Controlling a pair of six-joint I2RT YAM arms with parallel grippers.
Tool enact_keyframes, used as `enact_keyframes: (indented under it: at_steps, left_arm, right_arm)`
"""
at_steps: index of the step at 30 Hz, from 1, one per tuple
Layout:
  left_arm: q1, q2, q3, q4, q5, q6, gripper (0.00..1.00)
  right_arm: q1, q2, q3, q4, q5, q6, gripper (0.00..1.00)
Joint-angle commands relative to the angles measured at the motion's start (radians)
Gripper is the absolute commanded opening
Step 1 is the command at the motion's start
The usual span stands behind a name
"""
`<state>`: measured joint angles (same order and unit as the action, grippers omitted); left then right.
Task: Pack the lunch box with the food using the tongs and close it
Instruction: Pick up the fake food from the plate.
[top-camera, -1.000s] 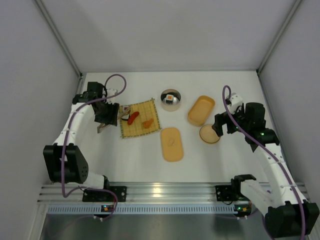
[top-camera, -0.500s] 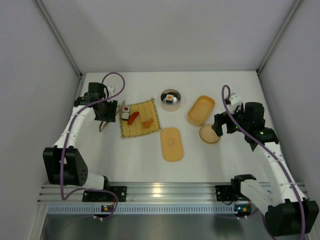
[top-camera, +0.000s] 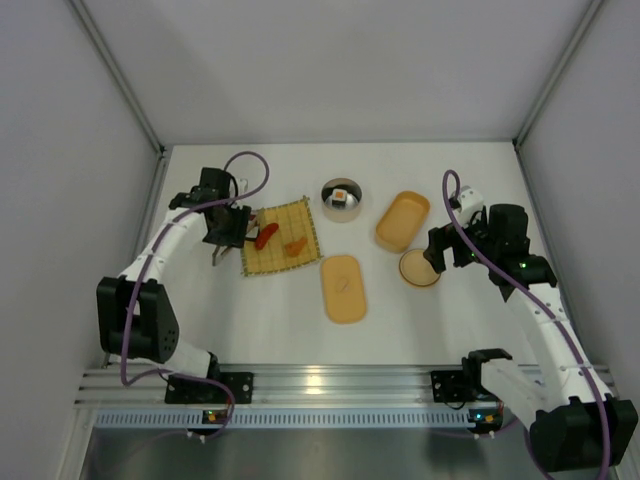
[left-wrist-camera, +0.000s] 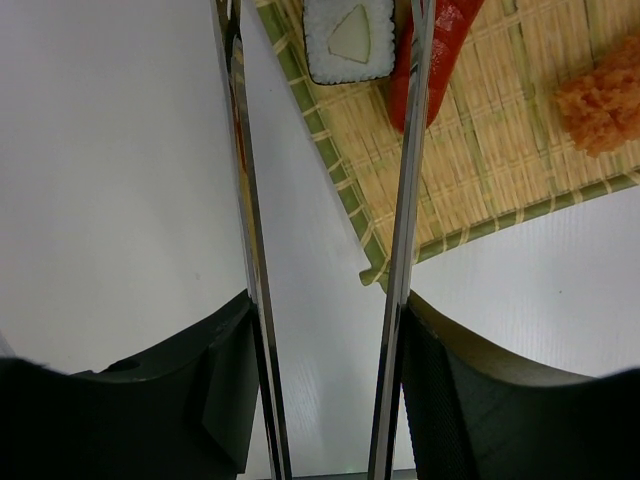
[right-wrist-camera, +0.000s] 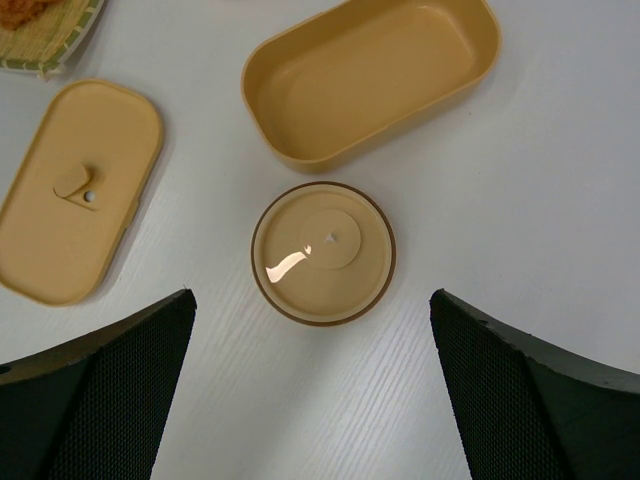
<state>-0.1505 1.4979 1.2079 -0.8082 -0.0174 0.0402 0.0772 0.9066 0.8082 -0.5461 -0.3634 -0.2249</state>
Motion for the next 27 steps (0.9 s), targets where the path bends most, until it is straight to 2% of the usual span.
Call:
enact_keyframes:
  at_steps: [1,8,18,25,27]
  left_arm:
    - [0.002,0.025,0.008,0.041,-0.038,-0.034,0.57]
    - [-0.009,0.070,0.021,0.032,-0.027,-0.036,0.56]
    - [-0.055,0.074,0.022,0.057,-0.084,-0.034,0.54]
    - [-0.057,0.113,0.044,0.061,-0.098,-0.034,0.49]
    - [-0.057,0.133,0.053,0.060,-0.099,-0.036,0.45]
  right_arm:
    - [-0.014,0.000,0.037,0.041,-0.009,-0.004,0.99]
    - [-0.016,0.000,0.031,0.041,-0.016,-0.002,0.99]
    - [-0.014,0.006,0.022,0.054,-0.017,-0.002,0.99]
    - [-0.014,0.012,0.017,0.061,-0.019,-0.002,0.99]
    - [-0.014,0.008,0.016,0.060,-0.017,-0.004,0.99]
